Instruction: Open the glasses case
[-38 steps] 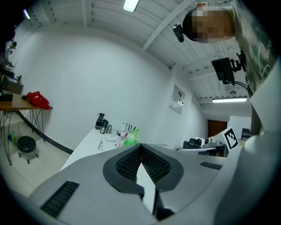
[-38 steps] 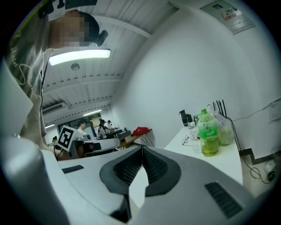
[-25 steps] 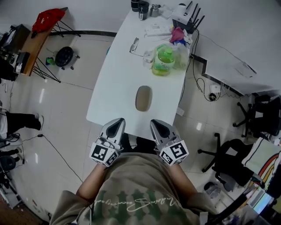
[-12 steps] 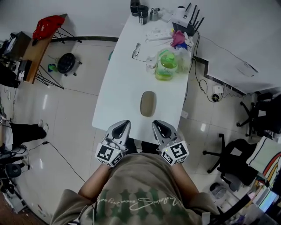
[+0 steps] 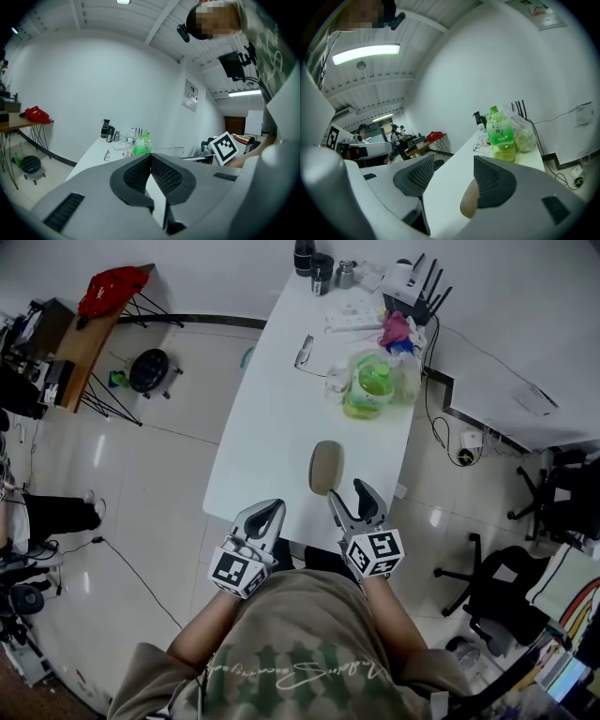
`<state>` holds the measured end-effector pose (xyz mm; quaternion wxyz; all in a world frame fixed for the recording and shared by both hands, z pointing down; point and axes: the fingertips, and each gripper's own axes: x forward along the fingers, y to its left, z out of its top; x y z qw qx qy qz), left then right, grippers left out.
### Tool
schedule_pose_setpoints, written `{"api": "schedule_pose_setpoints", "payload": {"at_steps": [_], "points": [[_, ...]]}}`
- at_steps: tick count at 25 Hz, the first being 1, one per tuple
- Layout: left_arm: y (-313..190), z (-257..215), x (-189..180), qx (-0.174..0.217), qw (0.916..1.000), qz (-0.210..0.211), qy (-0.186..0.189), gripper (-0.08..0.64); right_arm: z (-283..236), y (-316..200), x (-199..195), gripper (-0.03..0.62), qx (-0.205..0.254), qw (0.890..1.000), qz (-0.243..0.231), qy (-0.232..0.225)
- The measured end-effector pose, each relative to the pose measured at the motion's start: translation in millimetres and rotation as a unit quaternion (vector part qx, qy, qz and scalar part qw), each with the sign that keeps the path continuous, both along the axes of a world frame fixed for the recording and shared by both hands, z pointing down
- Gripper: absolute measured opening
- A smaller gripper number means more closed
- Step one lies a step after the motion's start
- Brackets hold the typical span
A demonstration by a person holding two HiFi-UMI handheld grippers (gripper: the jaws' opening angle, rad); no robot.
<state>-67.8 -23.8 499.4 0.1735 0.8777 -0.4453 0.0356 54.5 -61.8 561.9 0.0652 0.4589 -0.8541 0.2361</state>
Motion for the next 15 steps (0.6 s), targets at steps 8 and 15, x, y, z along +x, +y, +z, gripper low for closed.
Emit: {"api": "schedule_pose_setpoints", "payload": {"at_steps": [8, 15], "points": [[0.7, 7.4, -0.3, -0.007, 0.9999, -0.005, -0.007, 0.006, 79.3, -25.0, 0.2, 0.247, -0.097, 0.995, 0.018, 0.005], [4.7, 10.2, -0.1, -0.021, 0.9998, -0.006, -0.004, 0.006, 158.9, -47.9, -5.6, 0.247, -0.184, 0.982, 0.021, 0.034]]}}
